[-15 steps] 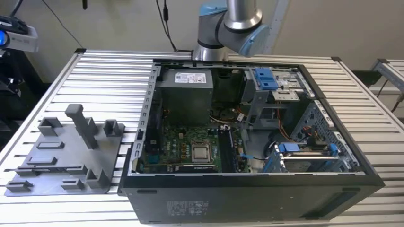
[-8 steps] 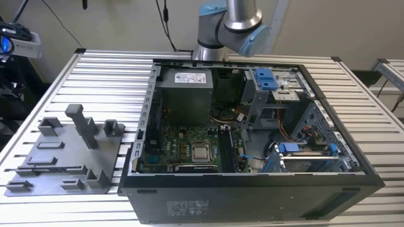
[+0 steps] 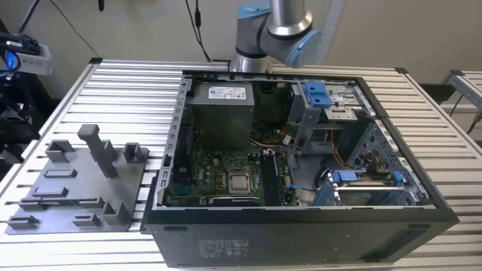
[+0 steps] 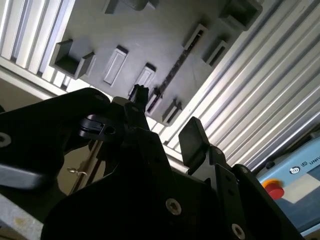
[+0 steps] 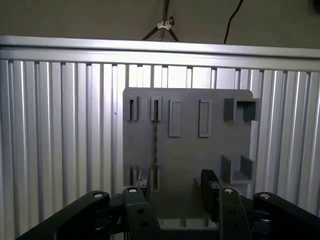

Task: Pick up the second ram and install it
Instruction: 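Pick up the second ram and move it above second insertion slot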

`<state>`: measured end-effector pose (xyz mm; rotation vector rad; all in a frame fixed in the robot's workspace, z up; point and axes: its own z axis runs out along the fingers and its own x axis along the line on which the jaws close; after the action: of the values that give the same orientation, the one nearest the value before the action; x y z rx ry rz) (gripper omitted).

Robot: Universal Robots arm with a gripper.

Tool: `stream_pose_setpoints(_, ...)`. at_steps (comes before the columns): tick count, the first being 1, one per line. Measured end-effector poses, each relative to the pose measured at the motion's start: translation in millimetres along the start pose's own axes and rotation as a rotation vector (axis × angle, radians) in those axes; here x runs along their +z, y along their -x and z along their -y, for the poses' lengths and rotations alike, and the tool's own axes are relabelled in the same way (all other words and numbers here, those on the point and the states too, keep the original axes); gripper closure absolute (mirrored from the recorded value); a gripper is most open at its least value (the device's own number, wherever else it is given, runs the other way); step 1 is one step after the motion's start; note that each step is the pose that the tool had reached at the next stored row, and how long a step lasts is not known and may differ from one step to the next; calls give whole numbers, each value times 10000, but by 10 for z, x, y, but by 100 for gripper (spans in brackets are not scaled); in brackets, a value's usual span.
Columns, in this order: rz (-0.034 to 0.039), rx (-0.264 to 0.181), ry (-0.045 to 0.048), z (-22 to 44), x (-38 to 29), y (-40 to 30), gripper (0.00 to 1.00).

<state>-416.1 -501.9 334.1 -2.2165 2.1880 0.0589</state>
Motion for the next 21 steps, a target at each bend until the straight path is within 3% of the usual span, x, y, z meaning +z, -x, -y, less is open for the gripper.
stream_pose_setpoints(21, 0, 0, 0, -14, 288, -13, 46)
